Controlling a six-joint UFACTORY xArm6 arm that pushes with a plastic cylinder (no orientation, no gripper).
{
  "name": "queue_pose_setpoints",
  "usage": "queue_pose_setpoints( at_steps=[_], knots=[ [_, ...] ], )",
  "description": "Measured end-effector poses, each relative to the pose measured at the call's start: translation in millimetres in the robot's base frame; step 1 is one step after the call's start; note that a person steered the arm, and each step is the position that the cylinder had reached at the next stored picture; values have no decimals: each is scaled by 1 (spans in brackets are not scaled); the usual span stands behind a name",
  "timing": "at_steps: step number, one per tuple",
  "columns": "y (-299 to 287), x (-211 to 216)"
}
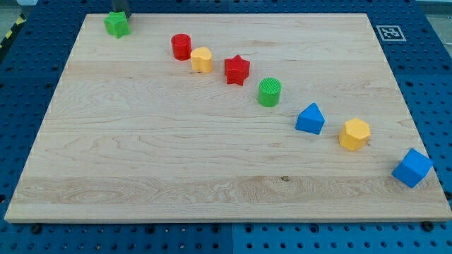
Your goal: Slide green star slightly down and right
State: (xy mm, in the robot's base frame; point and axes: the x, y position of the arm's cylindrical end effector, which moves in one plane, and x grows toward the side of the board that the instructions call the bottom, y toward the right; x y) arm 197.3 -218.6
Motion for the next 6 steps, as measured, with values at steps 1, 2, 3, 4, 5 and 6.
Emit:
queue_pose_setpoints(
  at_steps=[1, 2, 3, 4, 5, 6],
  knots=[
    [36, 41],
    [81, 72],
    [83, 44],
    [61, -2],
    [10, -6],
    [-14, 1]
  ],
)
